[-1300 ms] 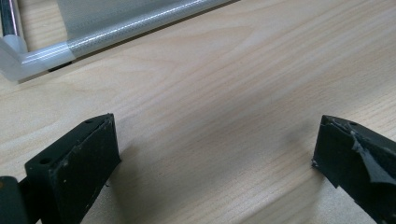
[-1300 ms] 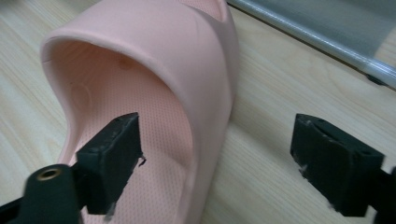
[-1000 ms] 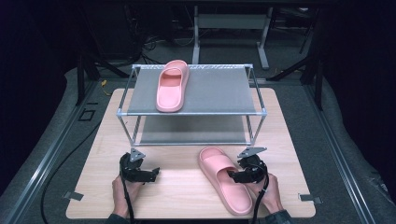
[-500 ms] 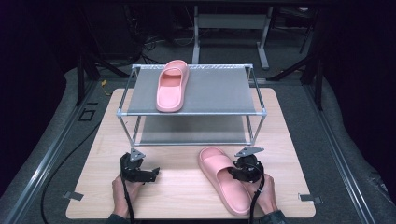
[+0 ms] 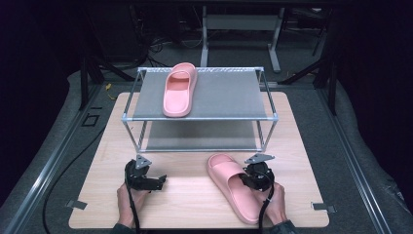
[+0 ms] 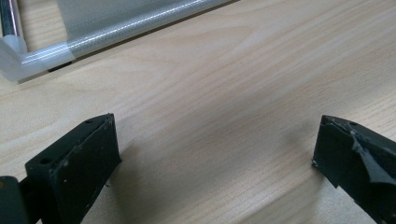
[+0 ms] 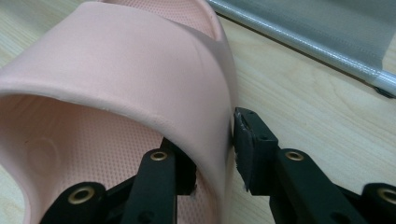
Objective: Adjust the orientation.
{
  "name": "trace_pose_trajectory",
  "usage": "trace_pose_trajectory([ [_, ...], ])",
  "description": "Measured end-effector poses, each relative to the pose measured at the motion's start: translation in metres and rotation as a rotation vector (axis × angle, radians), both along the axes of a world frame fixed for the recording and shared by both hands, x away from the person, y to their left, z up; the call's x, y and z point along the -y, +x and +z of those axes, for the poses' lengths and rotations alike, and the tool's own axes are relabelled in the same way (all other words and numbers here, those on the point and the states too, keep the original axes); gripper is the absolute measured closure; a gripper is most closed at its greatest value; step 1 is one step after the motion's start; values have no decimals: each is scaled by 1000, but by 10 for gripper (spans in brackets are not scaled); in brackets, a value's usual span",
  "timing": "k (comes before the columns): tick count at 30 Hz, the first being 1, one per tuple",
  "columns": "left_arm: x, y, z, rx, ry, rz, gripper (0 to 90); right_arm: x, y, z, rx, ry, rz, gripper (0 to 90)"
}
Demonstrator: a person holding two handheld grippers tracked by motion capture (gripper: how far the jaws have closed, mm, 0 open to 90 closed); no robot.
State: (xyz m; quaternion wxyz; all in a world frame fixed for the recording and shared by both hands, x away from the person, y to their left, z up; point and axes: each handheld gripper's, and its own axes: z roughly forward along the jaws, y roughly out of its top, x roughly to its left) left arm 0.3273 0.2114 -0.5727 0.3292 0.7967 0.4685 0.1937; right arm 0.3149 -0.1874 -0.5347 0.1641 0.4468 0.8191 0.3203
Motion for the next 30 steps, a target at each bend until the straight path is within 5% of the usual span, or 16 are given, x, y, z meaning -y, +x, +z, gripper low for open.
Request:
trace_pose_trajectory([
  [15,0,0,0,0,0,0,2,1,3,1,24,-22,75,792],
  [23,0,0,0,0,0,0,2,4,8,6,44,-12,199,809],
  [24,0,0,0,0,0,0,2,5,11,5,46,24,227,809],
  [26,0,0,0,0,0,0,2,5,11,9,55,-25,224,810],
  [30,0,0,0,0,0,0,2,7,19,13,64,23,281,812],
])
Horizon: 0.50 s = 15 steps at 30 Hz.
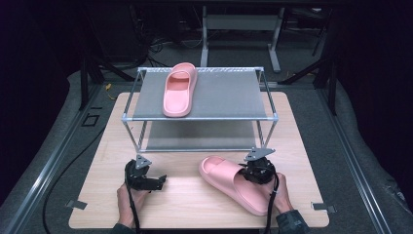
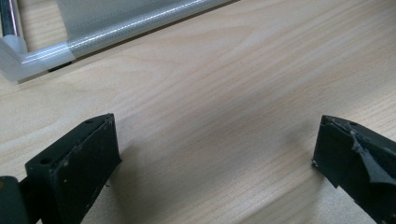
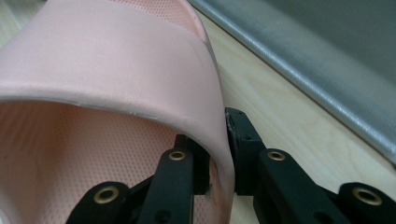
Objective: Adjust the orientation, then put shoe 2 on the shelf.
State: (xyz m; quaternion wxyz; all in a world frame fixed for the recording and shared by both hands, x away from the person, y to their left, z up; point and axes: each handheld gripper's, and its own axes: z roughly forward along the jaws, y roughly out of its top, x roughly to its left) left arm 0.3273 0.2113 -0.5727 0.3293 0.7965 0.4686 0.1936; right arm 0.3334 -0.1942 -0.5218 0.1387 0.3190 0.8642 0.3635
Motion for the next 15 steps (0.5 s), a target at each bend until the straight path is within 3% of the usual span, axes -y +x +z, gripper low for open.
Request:
trace_pose_trajectory([
  [9,0,0,0,0,0,0,2,2,13,7,12,18,68,815],
  [15,0,0,0,0,0,0,2,0,20,16,35,-19,122,816],
])
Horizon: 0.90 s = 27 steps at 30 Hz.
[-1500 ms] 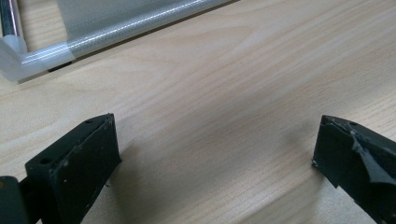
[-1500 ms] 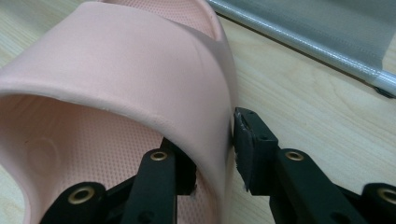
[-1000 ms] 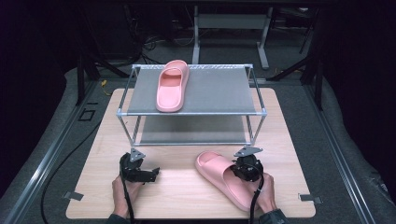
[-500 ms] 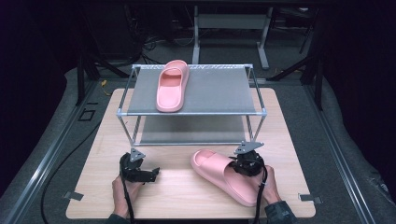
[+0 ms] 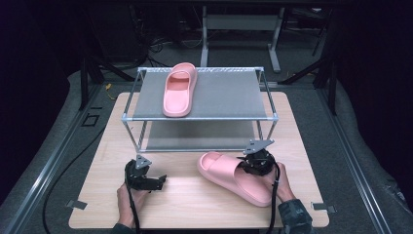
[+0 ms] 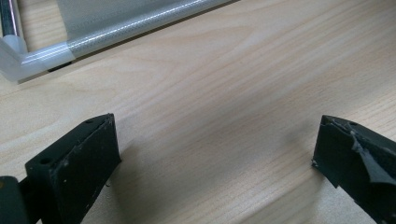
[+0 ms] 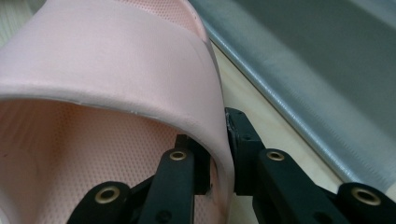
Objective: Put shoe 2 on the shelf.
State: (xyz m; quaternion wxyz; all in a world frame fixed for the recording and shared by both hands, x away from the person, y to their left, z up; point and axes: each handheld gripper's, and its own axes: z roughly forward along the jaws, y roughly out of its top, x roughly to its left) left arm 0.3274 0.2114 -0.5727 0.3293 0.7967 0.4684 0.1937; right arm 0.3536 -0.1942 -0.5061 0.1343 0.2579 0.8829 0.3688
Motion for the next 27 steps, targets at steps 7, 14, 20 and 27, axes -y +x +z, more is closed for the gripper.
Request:
trace_pose_trajectory([
  [7,0,0,0,0,0,0,2,-6,8,10,52,-61,47,817],
  [14,0,0,0,0,0,0,2,-11,16,20,75,-98,84,817],
  [20,0,0,0,0,0,0,2,-15,21,28,100,-98,103,818],
  [27,0,0,0,0,0,0,2,-20,25,34,112,-131,127,817],
])
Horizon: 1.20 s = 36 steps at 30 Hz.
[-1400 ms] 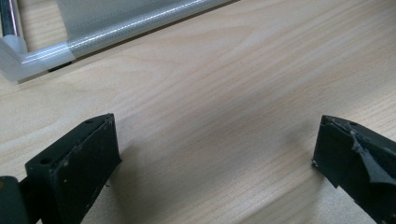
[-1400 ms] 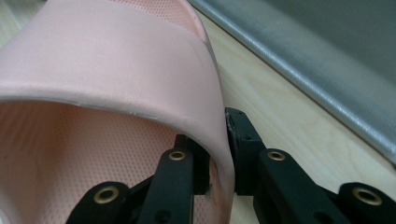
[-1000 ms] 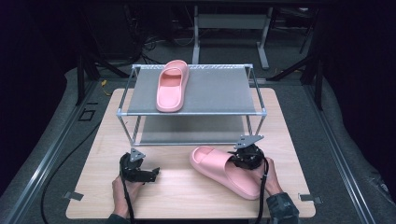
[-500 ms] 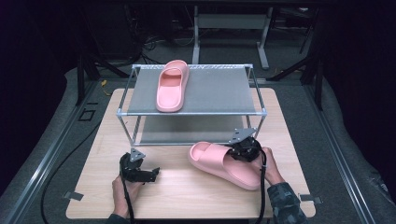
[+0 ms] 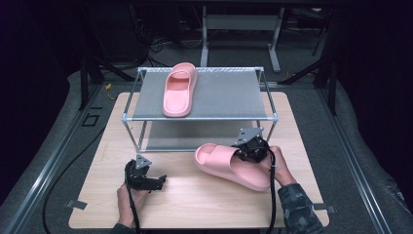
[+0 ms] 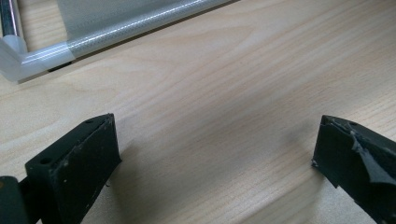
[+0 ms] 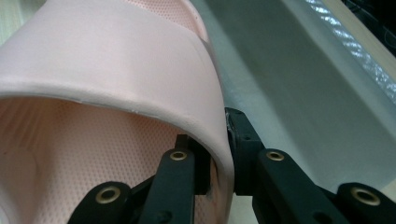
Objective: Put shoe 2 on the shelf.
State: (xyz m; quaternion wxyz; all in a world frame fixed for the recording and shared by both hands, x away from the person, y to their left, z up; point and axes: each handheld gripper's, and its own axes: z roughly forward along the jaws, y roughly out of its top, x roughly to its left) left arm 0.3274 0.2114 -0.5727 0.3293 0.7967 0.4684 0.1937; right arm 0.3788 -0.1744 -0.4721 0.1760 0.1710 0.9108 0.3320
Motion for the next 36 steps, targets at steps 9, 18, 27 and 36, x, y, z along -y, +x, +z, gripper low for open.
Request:
trace_pose_trajectory([
  [9,0,0,0,0,0,0,2,-6,3,15,28,-11,48,818],
  [18,0,0,0,0,0,0,2,-11,5,36,50,-18,80,818],
  [27,0,0,0,0,1,0,2,-12,7,50,58,-18,98,818],
  [36,0,0,0,0,1,-1,2,-13,8,66,71,-25,102,818],
])
